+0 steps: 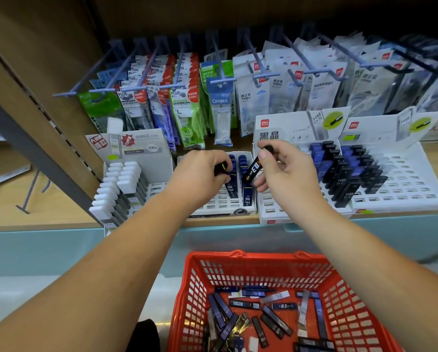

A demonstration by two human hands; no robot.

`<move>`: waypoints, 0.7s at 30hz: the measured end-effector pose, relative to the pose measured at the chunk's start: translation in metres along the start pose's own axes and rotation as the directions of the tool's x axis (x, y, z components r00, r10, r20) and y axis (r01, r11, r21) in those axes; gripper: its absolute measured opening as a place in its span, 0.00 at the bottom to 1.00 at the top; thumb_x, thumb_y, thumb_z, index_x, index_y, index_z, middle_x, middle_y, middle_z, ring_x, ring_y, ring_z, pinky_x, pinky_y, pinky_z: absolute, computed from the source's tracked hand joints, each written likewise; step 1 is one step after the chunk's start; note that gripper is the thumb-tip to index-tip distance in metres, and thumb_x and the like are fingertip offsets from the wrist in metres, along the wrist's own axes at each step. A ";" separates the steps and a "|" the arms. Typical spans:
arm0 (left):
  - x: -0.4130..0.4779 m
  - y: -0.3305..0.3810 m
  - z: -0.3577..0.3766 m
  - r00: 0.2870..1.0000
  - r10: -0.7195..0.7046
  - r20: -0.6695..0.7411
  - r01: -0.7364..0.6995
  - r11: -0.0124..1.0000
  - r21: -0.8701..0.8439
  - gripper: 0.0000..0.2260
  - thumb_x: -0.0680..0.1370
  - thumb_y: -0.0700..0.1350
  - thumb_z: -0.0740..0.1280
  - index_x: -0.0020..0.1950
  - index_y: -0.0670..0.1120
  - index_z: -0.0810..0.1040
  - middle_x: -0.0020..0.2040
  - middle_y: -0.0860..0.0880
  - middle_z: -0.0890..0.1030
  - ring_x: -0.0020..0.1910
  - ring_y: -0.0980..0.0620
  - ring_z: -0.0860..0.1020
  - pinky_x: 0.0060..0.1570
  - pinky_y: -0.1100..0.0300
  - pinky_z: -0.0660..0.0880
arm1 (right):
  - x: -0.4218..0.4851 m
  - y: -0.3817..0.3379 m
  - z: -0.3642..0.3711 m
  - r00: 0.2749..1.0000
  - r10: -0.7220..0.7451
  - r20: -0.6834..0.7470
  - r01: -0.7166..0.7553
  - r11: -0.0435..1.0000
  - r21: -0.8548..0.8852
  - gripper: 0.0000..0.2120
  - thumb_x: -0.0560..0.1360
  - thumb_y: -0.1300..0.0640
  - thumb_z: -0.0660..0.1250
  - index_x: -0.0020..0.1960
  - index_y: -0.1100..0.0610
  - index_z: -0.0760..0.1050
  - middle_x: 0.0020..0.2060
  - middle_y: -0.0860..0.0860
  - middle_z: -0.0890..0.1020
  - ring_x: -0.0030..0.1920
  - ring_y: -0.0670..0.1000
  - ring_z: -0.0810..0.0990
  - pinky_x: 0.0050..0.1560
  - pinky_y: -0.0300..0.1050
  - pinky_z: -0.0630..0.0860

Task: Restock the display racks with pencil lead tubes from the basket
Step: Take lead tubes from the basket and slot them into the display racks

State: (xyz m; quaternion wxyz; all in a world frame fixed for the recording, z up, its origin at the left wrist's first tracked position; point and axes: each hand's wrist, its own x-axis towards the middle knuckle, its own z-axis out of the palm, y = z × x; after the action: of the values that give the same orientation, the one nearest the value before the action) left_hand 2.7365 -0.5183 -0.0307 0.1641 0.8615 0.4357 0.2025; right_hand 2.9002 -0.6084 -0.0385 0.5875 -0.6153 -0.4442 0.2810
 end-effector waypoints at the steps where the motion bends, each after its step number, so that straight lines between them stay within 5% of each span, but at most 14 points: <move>1: 0.000 0.001 0.001 1.000 0.009 0.002 -0.009 1.000 0.007 0.04 0.77 0.44 0.76 0.50 0.52 0.84 0.41 0.52 0.82 0.36 0.52 0.77 0.38 0.58 0.73 | 0.000 -0.001 0.000 1.000 -0.002 -0.004 0.002 1.000 -0.002 0.10 0.84 0.60 0.62 0.61 0.51 0.78 0.44 0.52 0.81 0.31 0.51 0.82 0.33 0.42 0.81; 6: -0.001 0.004 0.016 0.998 -0.064 0.021 0.066 0.987 -0.150 0.07 0.73 0.43 0.79 0.47 0.52 0.84 0.40 0.58 0.81 0.38 0.62 0.76 0.40 0.62 0.71 | -0.002 -0.004 -0.003 1.000 -0.002 -0.013 0.002 1.000 0.001 0.10 0.84 0.60 0.63 0.62 0.53 0.78 0.44 0.51 0.81 0.31 0.52 0.83 0.35 0.43 0.83; 12: -0.005 0.004 0.011 0.998 -0.066 0.002 0.066 0.987 -0.143 0.08 0.73 0.49 0.80 0.50 0.51 0.86 0.43 0.51 0.78 0.43 0.51 0.76 0.45 0.57 0.74 | -0.002 -0.006 -0.006 1.000 -0.009 -0.003 0.009 0.999 0.053 0.10 0.82 0.62 0.67 0.62 0.52 0.78 0.41 0.53 0.83 0.33 0.50 0.84 0.36 0.39 0.81; 15: -0.010 0.000 -0.004 0.980 -0.176 -0.094 0.160 0.975 -0.153 0.17 0.77 0.56 0.75 0.37 0.46 0.77 0.30 0.51 0.74 0.30 0.52 0.71 0.31 0.57 0.67 | -0.001 -0.009 -0.001 1.000 0.000 0.014 -0.001 0.997 0.076 0.10 0.79 0.62 0.71 0.57 0.51 0.76 0.34 0.54 0.84 0.36 0.52 0.86 0.39 0.43 0.83; 18: -0.018 -0.004 -0.020 0.950 -0.294 -0.109 0.275 0.948 -0.163 0.27 0.81 0.60 0.68 0.32 0.46 0.63 0.27 0.52 0.62 0.26 0.52 0.62 0.29 0.55 0.57 | -0.002 -0.012 0.013 0.999 0.021 0.036 -0.026 0.992 0.125 0.09 0.78 0.64 0.73 0.51 0.54 0.74 0.37 0.58 0.85 0.38 0.55 0.87 0.42 0.47 0.85; 21: -0.020 -0.017 -0.031 0.891 -0.454 -0.011 0.422 0.835 -0.353 0.28 0.82 0.62 0.63 0.36 0.39 0.70 0.27 0.49 0.66 0.27 0.48 0.65 0.31 0.56 0.61 | -0.001 -0.013 0.034 0.998 0.013 0.062 -0.021 0.993 0.118 0.08 0.78 0.66 0.71 0.48 0.55 0.76 0.39 0.59 0.84 0.39 0.54 0.87 0.44 0.48 0.85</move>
State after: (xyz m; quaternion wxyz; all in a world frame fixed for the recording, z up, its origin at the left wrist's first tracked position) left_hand 2.6990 -0.5215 -0.0159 0.3320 0.6866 0.5867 0.2723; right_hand 2.8670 -0.5945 -0.0312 0.6067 -0.5741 -0.4392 0.3307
